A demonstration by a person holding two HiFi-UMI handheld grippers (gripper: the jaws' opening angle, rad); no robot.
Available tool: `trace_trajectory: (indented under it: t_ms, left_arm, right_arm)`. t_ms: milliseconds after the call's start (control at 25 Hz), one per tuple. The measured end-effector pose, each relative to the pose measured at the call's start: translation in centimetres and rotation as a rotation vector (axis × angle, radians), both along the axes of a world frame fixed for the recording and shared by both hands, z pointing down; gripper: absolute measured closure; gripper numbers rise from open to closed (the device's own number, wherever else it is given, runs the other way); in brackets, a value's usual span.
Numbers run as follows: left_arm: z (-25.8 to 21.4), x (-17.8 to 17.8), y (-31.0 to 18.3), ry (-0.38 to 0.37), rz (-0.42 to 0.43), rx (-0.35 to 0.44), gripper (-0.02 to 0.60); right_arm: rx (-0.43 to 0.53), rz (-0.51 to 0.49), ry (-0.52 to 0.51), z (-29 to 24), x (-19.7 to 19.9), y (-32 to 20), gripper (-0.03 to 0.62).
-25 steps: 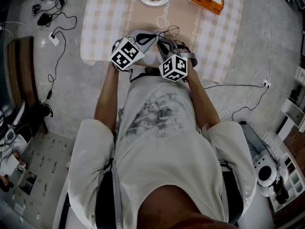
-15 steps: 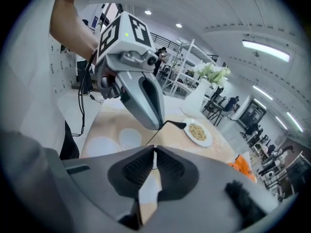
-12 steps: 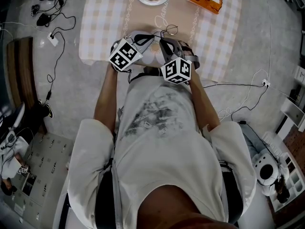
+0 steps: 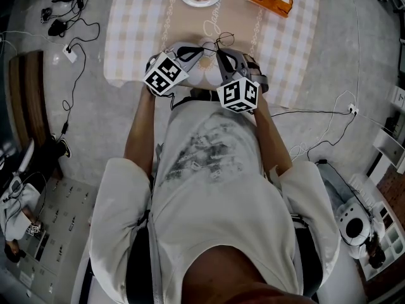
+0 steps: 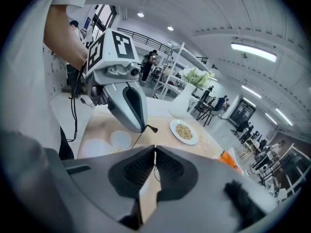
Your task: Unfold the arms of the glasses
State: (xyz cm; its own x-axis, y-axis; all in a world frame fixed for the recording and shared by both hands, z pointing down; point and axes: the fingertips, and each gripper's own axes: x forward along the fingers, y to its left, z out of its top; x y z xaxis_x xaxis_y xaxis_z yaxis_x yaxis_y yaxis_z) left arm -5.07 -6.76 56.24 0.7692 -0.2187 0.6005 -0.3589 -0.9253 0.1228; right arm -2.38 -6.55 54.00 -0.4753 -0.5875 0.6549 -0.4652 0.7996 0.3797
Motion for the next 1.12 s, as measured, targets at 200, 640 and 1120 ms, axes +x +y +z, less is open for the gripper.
trace_trajectory:
  t_ms: [200, 640, 1120]
  left_arm:
    - [0.1, 0.0, 0.1, -0.002, 0.005, -0.003, 0.572]
    - [0.4, -0.3, 0.3, -0.003, 0.011, -0.006, 0.572]
    - [0.3, -0.4, 0.3, 0.009, 0.001, -0.011, 0.572]
  right_arm:
    - [0.015, 0.033, -0.008, -0.6, 0.8, -0.4, 0.572]
    - [0.023, 0.128, -0.051, -2.0, 2.8, -1.5, 0.574]
    - [0.022, 0.224, -0.090, -3.0, 5.1, -2.8, 0.574]
